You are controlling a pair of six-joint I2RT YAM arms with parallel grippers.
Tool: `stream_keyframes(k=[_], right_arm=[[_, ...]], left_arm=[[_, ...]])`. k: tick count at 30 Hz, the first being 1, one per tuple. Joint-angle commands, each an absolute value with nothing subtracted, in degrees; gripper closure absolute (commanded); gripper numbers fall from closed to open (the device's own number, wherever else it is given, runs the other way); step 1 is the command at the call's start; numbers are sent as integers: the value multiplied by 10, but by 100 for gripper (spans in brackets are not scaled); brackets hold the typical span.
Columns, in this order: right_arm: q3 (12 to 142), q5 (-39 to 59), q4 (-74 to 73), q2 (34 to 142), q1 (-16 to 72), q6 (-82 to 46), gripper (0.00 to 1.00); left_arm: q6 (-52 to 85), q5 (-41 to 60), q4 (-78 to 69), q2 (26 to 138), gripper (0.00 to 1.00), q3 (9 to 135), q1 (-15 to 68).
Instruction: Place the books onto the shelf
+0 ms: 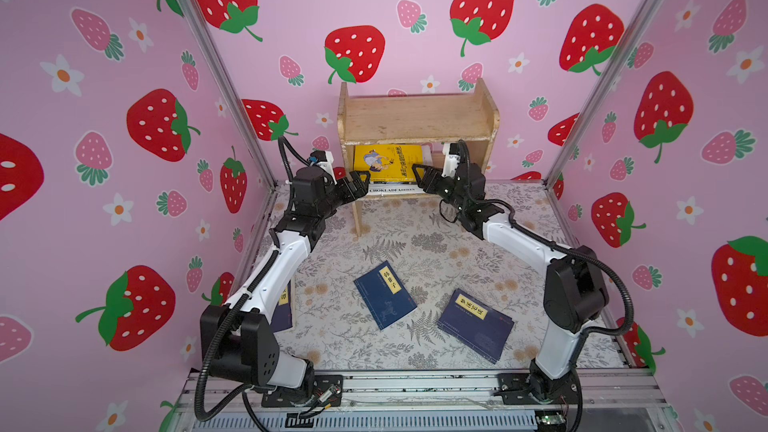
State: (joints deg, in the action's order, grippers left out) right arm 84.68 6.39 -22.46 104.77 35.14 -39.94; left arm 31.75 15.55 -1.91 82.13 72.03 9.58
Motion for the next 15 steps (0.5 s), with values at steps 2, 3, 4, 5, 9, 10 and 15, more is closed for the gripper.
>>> stream_keyframes(k=[2,3,4,5,9,10,15], right_arm=[[833,11,-195,997,353,-386,27],[823,9,-188,987,353,-380,25],[812,7,-182,978,354,-374,24],[798,5,-176,965,355,-367,23],[737,-35,-142,895,376,-319,20],[725,-43,-131,881,382,-310,20],[640,-46,-81,809,414,-308,18]], left_arm=[[325,112,31,772,0,705,91],[326,105,50,760,0,696,90],[329,96,69,749,0,687,90],[335,89,89,735,1,674,90],[377,120,133,677,1,588,91],[392,135,136,666,1,567,90],[448,185,159,615,0,462,114]])
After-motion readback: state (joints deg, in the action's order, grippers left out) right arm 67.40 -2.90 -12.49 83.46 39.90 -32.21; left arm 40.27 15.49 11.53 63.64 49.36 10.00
